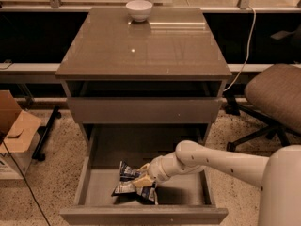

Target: Pick blue chip bag from middle drawer and place on counter

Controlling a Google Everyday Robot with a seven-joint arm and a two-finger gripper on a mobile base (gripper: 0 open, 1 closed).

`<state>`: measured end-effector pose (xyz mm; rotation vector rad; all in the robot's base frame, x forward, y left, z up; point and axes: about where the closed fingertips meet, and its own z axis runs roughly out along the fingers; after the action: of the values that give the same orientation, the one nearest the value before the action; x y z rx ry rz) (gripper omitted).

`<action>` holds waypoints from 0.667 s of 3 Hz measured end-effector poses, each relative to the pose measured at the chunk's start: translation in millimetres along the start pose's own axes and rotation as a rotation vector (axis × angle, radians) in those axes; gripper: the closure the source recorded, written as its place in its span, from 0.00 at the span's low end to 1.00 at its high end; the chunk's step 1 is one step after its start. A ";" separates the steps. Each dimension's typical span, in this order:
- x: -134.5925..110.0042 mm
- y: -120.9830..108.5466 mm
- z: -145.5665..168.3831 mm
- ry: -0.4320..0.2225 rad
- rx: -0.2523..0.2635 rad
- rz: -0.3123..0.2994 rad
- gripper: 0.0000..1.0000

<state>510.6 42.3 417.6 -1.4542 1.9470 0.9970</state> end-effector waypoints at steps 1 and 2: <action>-36.9 5.6 -50.5 -0.109 0.038 -0.064 1.00; -76.9 13.1 -113.9 -0.195 0.085 -0.171 1.00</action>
Offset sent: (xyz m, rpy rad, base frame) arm 0.0218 -0.0889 0.2348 0.2507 -0.4043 0.0017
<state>524.2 -2.0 547.7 -1.3949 1.6771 0.9304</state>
